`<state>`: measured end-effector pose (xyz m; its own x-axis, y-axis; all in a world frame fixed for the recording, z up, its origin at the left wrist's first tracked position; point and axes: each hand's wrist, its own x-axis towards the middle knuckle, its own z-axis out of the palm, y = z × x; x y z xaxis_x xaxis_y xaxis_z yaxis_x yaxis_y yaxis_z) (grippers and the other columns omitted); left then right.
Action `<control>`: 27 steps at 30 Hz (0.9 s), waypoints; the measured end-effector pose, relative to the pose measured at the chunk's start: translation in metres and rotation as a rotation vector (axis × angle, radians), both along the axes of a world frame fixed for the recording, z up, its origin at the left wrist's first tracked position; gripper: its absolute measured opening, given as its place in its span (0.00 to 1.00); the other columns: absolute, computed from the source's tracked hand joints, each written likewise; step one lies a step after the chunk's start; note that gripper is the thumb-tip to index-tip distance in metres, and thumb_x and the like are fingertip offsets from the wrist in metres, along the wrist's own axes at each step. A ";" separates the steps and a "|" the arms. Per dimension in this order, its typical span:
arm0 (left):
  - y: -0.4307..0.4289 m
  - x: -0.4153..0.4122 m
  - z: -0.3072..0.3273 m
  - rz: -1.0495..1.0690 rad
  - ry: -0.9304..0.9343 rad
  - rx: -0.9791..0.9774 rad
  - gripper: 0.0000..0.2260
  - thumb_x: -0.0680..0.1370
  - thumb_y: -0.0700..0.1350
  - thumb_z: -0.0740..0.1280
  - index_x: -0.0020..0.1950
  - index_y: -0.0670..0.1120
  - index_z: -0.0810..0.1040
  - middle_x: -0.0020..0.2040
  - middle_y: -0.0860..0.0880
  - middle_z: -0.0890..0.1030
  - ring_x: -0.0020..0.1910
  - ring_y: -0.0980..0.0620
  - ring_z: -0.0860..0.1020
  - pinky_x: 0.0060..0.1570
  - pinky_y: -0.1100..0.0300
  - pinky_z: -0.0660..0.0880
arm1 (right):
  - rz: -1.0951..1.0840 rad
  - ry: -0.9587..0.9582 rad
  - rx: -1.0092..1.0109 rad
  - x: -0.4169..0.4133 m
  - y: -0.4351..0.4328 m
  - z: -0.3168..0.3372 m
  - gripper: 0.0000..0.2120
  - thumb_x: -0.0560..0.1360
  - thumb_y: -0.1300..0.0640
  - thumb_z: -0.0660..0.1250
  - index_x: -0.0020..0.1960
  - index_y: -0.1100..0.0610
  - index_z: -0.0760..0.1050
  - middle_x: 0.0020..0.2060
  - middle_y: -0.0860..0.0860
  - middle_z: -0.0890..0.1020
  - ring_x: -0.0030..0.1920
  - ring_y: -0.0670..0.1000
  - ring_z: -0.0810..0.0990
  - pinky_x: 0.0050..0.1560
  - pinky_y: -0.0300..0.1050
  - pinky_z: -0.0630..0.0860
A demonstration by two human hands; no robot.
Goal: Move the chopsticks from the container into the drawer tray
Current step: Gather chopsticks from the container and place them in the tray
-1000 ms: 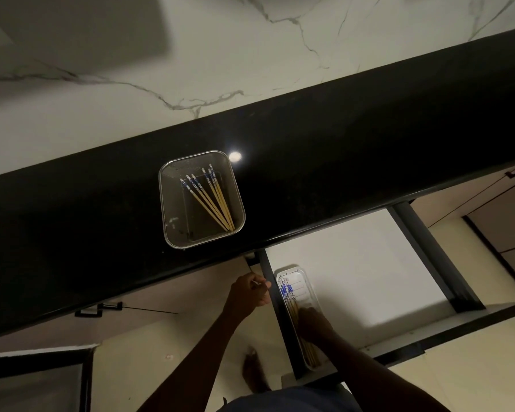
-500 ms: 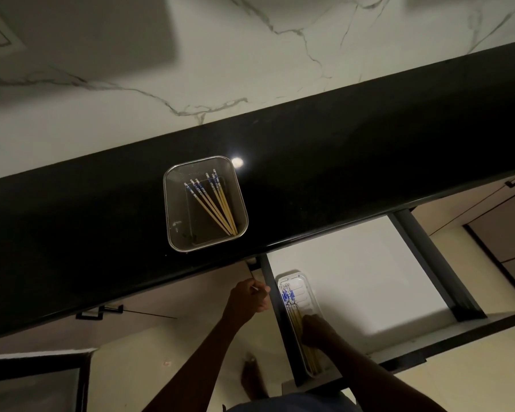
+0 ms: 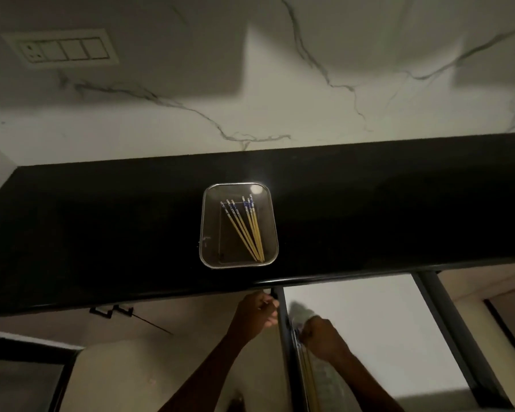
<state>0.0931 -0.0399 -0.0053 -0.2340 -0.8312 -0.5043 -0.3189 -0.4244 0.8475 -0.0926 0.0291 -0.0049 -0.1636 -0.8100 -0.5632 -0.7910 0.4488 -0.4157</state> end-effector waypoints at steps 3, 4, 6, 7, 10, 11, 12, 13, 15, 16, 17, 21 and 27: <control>-0.025 0.009 0.019 0.061 0.074 -0.044 0.06 0.82 0.43 0.68 0.53 0.41 0.80 0.42 0.42 0.85 0.35 0.50 0.85 0.35 0.63 0.81 | -0.027 -0.085 -0.199 0.009 -0.047 0.046 0.06 0.71 0.55 0.69 0.37 0.55 0.80 0.32 0.48 0.83 0.36 0.43 0.84 0.38 0.40 0.76; -0.034 0.014 0.025 0.083 0.094 -0.078 0.04 0.82 0.42 0.67 0.51 0.42 0.80 0.42 0.42 0.85 0.35 0.50 0.85 0.36 0.62 0.81 | -0.025 -0.123 -0.260 0.014 -0.064 0.060 0.07 0.71 0.54 0.70 0.35 0.53 0.78 0.30 0.47 0.82 0.32 0.39 0.81 0.37 0.41 0.77; -0.050 0.023 0.037 0.126 0.096 -0.157 0.05 0.82 0.43 0.66 0.48 0.46 0.80 0.41 0.43 0.85 0.36 0.51 0.86 0.37 0.62 0.82 | -0.012 -0.177 -0.354 0.027 -0.095 0.082 0.09 0.73 0.53 0.71 0.35 0.50 0.77 0.30 0.45 0.81 0.33 0.36 0.80 0.35 0.35 0.74; -0.057 0.032 0.041 0.148 0.083 -0.190 0.05 0.83 0.43 0.66 0.48 0.48 0.80 0.41 0.45 0.85 0.36 0.52 0.86 0.37 0.63 0.83 | 0.001 -0.177 -0.390 0.038 -0.111 0.091 0.09 0.74 0.53 0.71 0.36 0.49 0.76 0.31 0.45 0.81 0.34 0.36 0.80 0.35 0.33 0.72; -0.072 0.045 0.050 0.200 0.096 -0.200 0.05 0.83 0.44 0.66 0.48 0.49 0.80 0.41 0.46 0.85 0.35 0.55 0.86 0.36 0.66 0.82 | 0.012 -0.167 -0.447 0.060 -0.150 0.103 0.08 0.76 0.54 0.69 0.38 0.46 0.77 0.34 0.43 0.81 0.35 0.37 0.80 0.37 0.31 0.72; -0.076 0.052 0.051 0.219 0.101 -0.195 0.05 0.83 0.44 0.66 0.48 0.49 0.80 0.41 0.47 0.85 0.35 0.56 0.86 0.36 0.67 0.81 | 0.022 -0.151 -0.434 0.071 -0.161 0.105 0.07 0.76 0.55 0.69 0.40 0.47 0.78 0.35 0.43 0.81 0.37 0.40 0.81 0.38 0.34 0.72; -0.079 0.060 0.052 0.237 0.108 -0.191 0.05 0.83 0.44 0.66 0.48 0.49 0.80 0.41 0.47 0.85 0.34 0.57 0.86 0.35 0.68 0.81 | 0.038 -0.136 -0.411 0.082 -0.173 0.106 0.05 0.76 0.54 0.69 0.41 0.49 0.79 0.36 0.44 0.81 0.39 0.45 0.82 0.38 0.37 0.73; -0.082 0.068 0.053 0.255 0.113 -0.193 0.06 0.83 0.44 0.66 0.47 0.49 0.80 0.40 0.48 0.85 0.33 0.58 0.85 0.34 0.68 0.80 | 0.054 -0.118 -0.380 0.093 -0.184 0.104 0.04 0.76 0.54 0.69 0.42 0.51 0.79 0.37 0.47 0.81 0.41 0.49 0.83 0.38 0.38 0.74; -0.087 0.084 0.052 0.289 0.107 -0.216 0.06 0.82 0.44 0.67 0.46 0.49 0.80 0.39 0.47 0.85 0.32 0.58 0.85 0.33 0.68 0.80 | 0.093 -0.053 -0.329 0.113 -0.199 0.097 0.07 0.76 0.53 0.69 0.47 0.56 0.81 0.41 0.53 0.84 0.45 0.53 0.84 0.43 0.43 0.79; -0.088 0.090 0.051 0.300 0.104 -0.216 0.06 0.82 0.43 0.67 0.46 0.47 0.80 0.39 0.47 0.85 0.33 0.56 0.86 0.33 0.67 0.80 | 0.107 -0.011 -0.315 0.120 -0.203 0.091 0.08 0.76 0.54 0.69 0.50 0.58 0.81 0.45 0.55 0.85 0.47 0.55 0.84 0.47 0.45 0.80; -0.090 0.096 0.049 0.314 0.104 -0.211 0.05 0.82 0.43 0.67 0.48 0.45 0.80 0.39 0.46 0.85 0.34 0.55 0.86 0.34 0.67 0.80 | 0.116 0.018 -0.308 0.127 -0.206 0.087 0.09 0.77 0.56 0.68 0.53 0.60 0.81 0.48 0.57 0.84 0.50 0.56 0.84 0.49 0.46 0.79; -0.092 0.115 0.043 0.337 0.072 -0.233 0.05 0.82 0.43 0.67 0.50 0.44 0.80 0.39 0.47 0.85 0.34 0.55 0.86 0.35 0.66 0.81 | 0.119 0.067 -0.285 0.147 -0.217 0.073 0.09 0.80 0.58 0.66 0.56 0.60 0.80 0.52 0.57 0.84 0.53 0.56 0.84 0.53 0.46 0.80; -0.099 0.123 0.043 0.339 0.048 -0.271 0.05 0.82 0.42 0.66 0.48 0.45 0.80 0.39 0.47 0.85 0.35 0.52 0.86 0.36 0.65 0.81 | -0.011 0.090 -0.309 0.150 -0.220 0.066 0.14 0.80 0.59 0.65 0.65 0.60 0.73 0.58 0.57 0.81 0.59 0.56 0.82 0.60 0.50 0.79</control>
